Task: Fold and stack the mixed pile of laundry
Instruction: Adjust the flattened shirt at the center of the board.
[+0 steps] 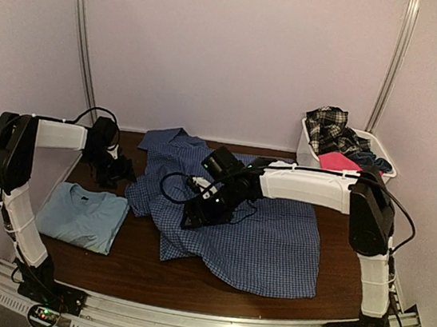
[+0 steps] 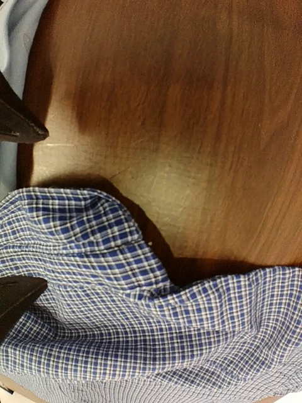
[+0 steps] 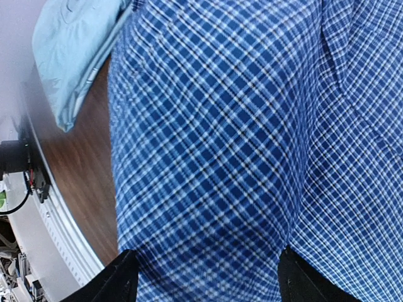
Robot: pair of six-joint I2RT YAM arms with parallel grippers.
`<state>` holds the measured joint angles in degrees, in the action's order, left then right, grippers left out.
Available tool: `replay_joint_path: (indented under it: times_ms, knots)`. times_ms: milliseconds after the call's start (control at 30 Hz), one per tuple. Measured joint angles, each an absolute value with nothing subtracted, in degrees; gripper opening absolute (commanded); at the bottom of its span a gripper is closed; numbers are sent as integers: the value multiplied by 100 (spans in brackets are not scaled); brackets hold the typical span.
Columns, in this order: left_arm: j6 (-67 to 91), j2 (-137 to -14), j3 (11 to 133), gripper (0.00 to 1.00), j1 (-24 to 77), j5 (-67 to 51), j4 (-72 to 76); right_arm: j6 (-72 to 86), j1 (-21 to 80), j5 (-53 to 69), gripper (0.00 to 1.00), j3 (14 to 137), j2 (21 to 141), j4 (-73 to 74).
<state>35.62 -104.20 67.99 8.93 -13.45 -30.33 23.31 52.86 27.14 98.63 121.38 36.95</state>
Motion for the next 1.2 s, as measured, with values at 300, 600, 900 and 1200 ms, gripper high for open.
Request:
replay_joint_path:
  times_ms: [300,600,900,1200]
  knots:
    - [3693,-10768,6794,60,797,-1555,-2849,2383,5323,2001,1,9605,12593,3892]
    - [3850,-10737,6359,47,888,-2108,-2040,2322,4383,1796,5,8458,11841,3750]
    - [3356,-9896,6055,76,1212,-2383,-1846,1643,3404,578,64,7900,10825,4403]
    - [2991,-9472,6023,89,1208,-2272,-1962,862,4993,226,65,8976,9990,3695]
